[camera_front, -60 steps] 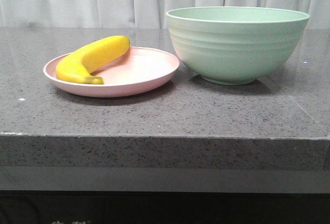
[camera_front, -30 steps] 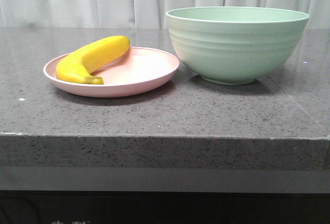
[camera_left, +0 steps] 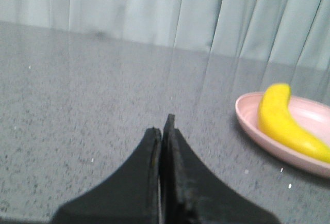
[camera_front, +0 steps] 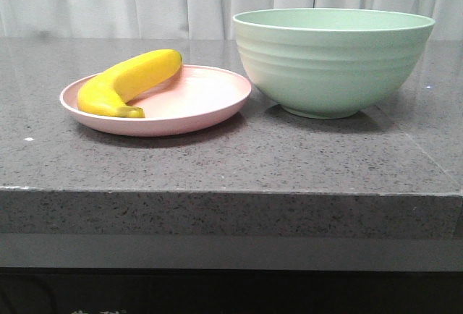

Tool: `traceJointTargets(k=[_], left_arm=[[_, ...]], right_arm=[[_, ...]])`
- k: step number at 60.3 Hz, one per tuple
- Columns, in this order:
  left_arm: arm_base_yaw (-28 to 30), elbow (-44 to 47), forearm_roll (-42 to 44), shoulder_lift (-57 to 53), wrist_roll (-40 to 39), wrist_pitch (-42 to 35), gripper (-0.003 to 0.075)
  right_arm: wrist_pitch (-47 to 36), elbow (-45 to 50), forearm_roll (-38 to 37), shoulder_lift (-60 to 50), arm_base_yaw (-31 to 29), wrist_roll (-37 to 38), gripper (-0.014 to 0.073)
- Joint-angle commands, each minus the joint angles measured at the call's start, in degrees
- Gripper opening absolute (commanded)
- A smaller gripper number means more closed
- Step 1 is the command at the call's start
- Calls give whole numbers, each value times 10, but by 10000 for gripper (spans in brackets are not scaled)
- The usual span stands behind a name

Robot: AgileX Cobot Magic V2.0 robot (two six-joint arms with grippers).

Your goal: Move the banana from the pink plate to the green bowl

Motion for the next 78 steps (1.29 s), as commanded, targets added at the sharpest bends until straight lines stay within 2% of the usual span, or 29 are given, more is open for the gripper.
traceJointTargets(k=[1,11,17,27,40,44,49,52,57,61,68,78], left_arm=[[0,-61,-11,15,0,-36,-18],[-13,-179,-11,134,0,48,-18],[-20,-236,-9,232,0,59,-18],[-20,-293,-9,332,0,60,-18],[-20,-297,8,349,5,45,-13],[-20,-297,23,349,5,45,41],[-20,-297,32,349,5,44,171],[-20,-297,32,349,5,44,275],[-20,-297,32,349,5,44,479],[-20,-297,32,349,5,44,573],[-20,-297,13,349,5,41,589],[-44,-326,24,381,6,67,589]], right_arm=[[-45,-54,1,-12,-2,-2,-60],[8,-170,-58,35,-3,-3,-60],[28,-226,-79,91,-3,-3,-60],[40,-267,-65,156,-3,-3,-60],[73,-268,-22,165,-3,-3,-57],[81,-268,-22,165,-3,-3,-53],[81,-268,-22,165,-3,-3,4],[78,-268,-22,165,-3,-3,78],[74,-268,-22,165,-3,-3,271],[73,-268,-22,165,-3,-3,407],[65,-268,-22,165,-3,-3,521],[72,-268,-21,165,-3,-3,531]])
